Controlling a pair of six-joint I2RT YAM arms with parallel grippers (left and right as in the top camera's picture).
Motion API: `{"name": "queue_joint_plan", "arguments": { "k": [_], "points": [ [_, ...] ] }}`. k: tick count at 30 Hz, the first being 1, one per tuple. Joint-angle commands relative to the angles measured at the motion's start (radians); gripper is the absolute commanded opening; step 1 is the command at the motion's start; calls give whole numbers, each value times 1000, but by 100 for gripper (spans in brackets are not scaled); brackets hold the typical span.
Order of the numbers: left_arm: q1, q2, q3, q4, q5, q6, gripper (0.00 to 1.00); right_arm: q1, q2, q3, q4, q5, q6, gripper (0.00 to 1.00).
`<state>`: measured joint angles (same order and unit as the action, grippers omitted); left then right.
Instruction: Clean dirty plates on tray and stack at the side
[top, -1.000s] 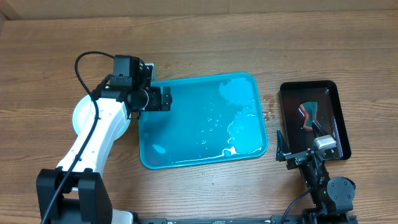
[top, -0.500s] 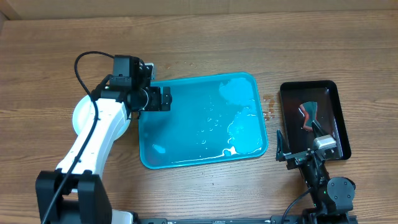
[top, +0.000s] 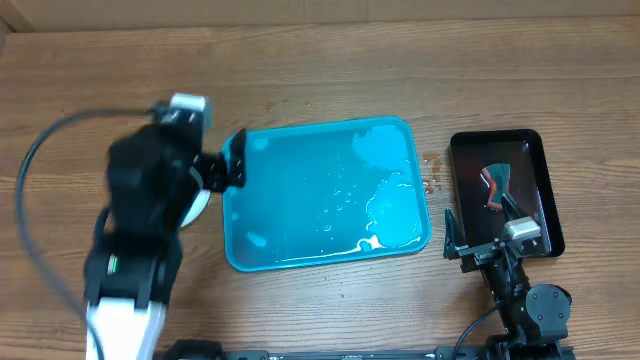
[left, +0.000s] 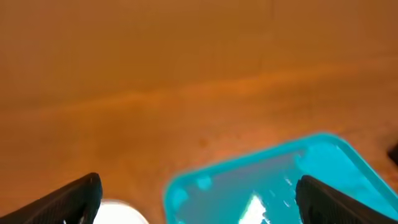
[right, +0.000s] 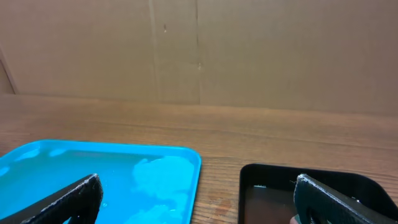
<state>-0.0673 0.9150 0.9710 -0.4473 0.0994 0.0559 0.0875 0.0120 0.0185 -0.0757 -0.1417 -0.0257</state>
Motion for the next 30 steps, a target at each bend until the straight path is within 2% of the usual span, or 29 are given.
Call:
{"name": "queue_joint_plan", "arguments": {
  "k": [1, 4, 10, 15, 24, 30],
  "points": [
    [42, -156, -161, 83, 55, 160, 100, 7, -9, -10, 5, 7, 7, 100],
    [77, -298, -310, 182, 109, 205, 100, 7, -9, -10, 6, 7, 7, 100],
    [96, -527, -567, 318, 100, 218, 100, 7, -9, -10, 5, 7, 7, 100],
    [96, -702, -740, 363, 100, 240, 100, 7, -9, -10, 5, 7, 8, 100],
    [93, -898, -933, 373, 100, 255, 100, 7, -9, -10, 6, 7, 8, 100],
    [91, -912, -962, 378, 100, 254, 100, 7, -9, -10, 5, 7, 8, 100]
  ]
}}
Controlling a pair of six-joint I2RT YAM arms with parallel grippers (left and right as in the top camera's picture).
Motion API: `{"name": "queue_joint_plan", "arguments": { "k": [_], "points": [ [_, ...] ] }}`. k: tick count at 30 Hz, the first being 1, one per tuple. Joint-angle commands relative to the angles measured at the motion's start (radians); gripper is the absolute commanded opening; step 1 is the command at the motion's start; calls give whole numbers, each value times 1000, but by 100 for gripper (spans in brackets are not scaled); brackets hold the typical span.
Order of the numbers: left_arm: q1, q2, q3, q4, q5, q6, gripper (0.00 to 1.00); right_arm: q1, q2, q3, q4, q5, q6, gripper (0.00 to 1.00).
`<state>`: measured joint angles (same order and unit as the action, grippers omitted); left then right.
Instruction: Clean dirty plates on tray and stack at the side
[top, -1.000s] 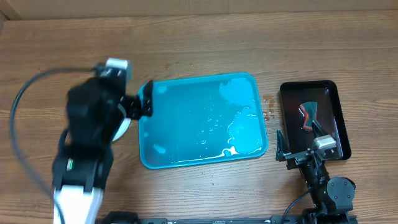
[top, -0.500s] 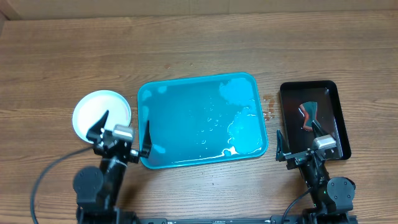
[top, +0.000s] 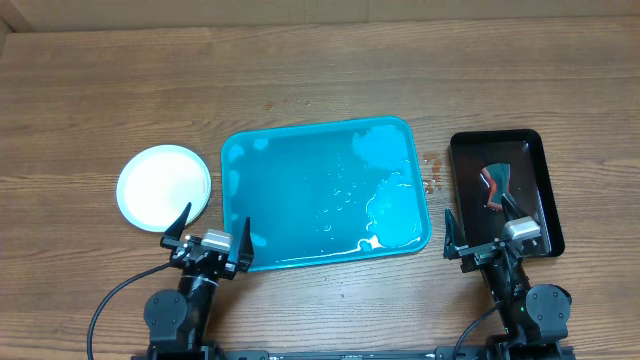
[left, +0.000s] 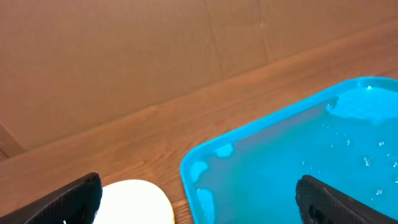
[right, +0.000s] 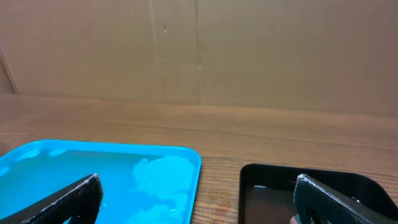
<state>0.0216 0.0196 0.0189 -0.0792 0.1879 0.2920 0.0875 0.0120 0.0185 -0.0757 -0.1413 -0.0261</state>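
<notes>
A white plate (top: 164, 187) lies on the wood to the left of the wet blue tray (top: 240, 180); the left wrist view shows the plate (left: 134, 202) and the tray (left: 249, 180) too. No plate is on the tray. My left gripper (top: 210, 243) rests open at the table's front edge, below the plate and the tray's front left corner. My right gripper (top: 498, 240) is parked open at the front right, between the blue tray (right: 37, 165) and a black tray (right: 261, 186).
The black tray (top: 462, 190) at the right holds a red and dark scrubbing tool (top: 494, 186). A small wet stain (top: 432, 172) marks the wood between the two trays. A cardboard wall (right: 199, 50) closes off the far side of the table.
My left arm has gone from over the plate at the tray's left edge to the front edge of the table. The white plate now shows whole. The right arm has not moved.
</notes>
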Motion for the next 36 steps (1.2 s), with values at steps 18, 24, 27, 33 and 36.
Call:
{"name": "queue_joint_plan", "arguments": {
  "k": [18, 24, 27, 33, 36],
  "points": [
    [-8, -17, -14, 24, 12, 19, 100, 7, -9, -10, 6, 7, 8, 100],
    [-11, -17, -14, 24, 12, 19, 100, 7, -9, -10, 5, 7, 8, 100],
    [-11, -16, -14, 24, 12, 19, 100, 7, -9, -10, 6, 7, 8, 100],
    [-11, -16, -14, 24, 12, 18, 100, 7, -9, -10, 5, 7, 8, 100],
    [-11, -16, -14, 24, 12, 19, 100, 7, -9, -10, 6, 7, 8, 100]
  ]
}}
